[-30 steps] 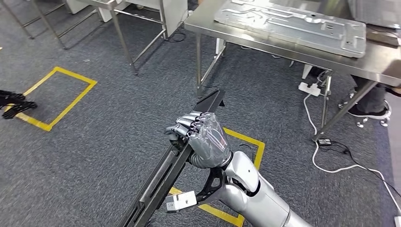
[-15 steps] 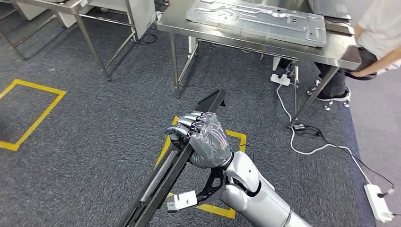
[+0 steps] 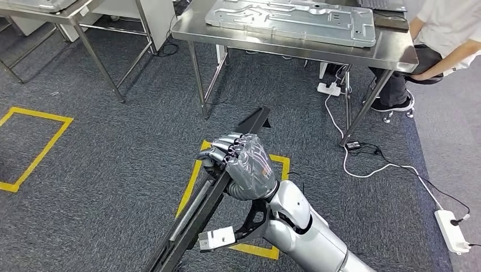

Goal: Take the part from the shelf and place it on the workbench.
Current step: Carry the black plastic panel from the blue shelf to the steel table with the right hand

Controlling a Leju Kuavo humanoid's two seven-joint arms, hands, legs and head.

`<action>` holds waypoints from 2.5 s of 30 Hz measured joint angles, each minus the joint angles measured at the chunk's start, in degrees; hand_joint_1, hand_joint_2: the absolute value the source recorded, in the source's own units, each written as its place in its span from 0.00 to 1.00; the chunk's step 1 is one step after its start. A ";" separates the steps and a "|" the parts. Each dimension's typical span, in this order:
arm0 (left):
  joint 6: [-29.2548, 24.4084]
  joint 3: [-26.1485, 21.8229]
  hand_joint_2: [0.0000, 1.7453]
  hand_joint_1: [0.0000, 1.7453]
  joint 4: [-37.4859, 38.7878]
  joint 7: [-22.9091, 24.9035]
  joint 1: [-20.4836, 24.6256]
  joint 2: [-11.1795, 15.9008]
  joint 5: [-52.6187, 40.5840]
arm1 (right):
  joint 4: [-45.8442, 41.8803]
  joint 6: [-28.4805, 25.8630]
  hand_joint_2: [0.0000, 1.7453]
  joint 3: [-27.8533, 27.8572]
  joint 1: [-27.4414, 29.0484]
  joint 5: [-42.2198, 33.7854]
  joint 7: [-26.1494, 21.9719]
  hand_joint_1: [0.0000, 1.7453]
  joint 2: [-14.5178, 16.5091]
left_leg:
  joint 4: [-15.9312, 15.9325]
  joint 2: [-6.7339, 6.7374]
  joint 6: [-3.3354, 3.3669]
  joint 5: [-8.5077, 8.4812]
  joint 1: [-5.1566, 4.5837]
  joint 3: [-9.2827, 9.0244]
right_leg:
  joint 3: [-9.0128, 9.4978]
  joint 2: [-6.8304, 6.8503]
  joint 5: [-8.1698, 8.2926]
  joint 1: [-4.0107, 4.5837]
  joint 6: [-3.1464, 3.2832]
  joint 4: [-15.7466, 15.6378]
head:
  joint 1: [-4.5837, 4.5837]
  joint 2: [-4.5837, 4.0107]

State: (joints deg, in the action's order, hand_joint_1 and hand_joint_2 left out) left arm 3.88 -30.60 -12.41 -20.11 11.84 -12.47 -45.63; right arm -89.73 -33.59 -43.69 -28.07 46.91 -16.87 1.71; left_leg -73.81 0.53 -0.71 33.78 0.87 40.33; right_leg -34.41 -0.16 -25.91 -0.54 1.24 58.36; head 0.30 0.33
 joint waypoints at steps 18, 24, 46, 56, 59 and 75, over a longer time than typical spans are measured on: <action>-0.06 -0.05 1.00 0.00 0.00 -0.04 0.12 -0.07 -0.10 | 0.12 -0.02 1.00 0.01 0.73 -2.58 -0.40 1.00 0.08 | 14.85 2.83 2.93 -7.30 0.02 -6.38 | -4.72 1.09 -2.51 -0.16 -2.78 9.29 | 0.04 0.00; -0.06 -0.07 1.00 0.00 0.00 -0.12 0.19 -0.08 -0.10 | 0.09 -0.15 1.00 0.00 0.67 -2.56 -0.86 1.00 0.34 | 14.69 4.37 1.23 -6.67 -0.44 -6.79 | -0.90 2.86 0.04 0.65 -1.28 0.80 | 0.02 0.00; 0.95 -0.24 1.00 0.00 0.00 0.11 -0.08 0.03 0.55 | 0.36 -0.36 1.00 -0.01 1.20 -1.80 -1.22 1.00 0.92 | 15.02 -0.06 3.25 -7.58 -0.15 -6.40 | -8.13 -0.16 -6.72 0.05 -2.80 16.39 | 0.03 0.00; 2.21 -0.37 1.00 0.00 0.00 -0.03 0.02 0.01 0.18 | 0.37 -0.66 1.00 -0.01 1.20 -1.64 -1.22 1.00 0.99 | 13.87 -0.06 1.17 -6.53 -0.32 -5.83 | 0.03 -0.13 0.21 0.27 -0.64 -0.20 | -0.01 0.00; 2.21 -0.37 1.00 0.00 0.00 -0.29 0.01 0.03 0.07 | 0.40 -0.73 1.00 -0.01 1.15 -1.55 -1.23 1.00 1.04 | 4.76 -0.16 0.70 -2.05 -0.15 -1.45 | 0.36 -0.01 0.11 0.20 0.15 -0.51 | -0.05 0.00; 2.56 -0.38 1.00 0.00 0.00 -0.74 0.10 0.04 0.04 | 0.62 -0.72 1.00 -0.01 0.89 -1.24 -1.38 1.00 1.05 | 15.01 -0.52 3.68 -6.49 -0.27 -7.23 | -6.73 -0.11 -6.20 0.12 -2.94 14.42 | -0.02 0.00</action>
State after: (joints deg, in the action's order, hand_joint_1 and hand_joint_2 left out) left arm 6.44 -30.98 -12.41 -20.85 11.93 -12.43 -45.58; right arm -89.11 -34.32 -43.69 -27.17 45.66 -18.26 2.76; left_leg -58.79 0.02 2.97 27.29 0.60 33.09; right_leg -41.15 -0.27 -32.11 -0.42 -1.70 72.77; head 0.28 0.33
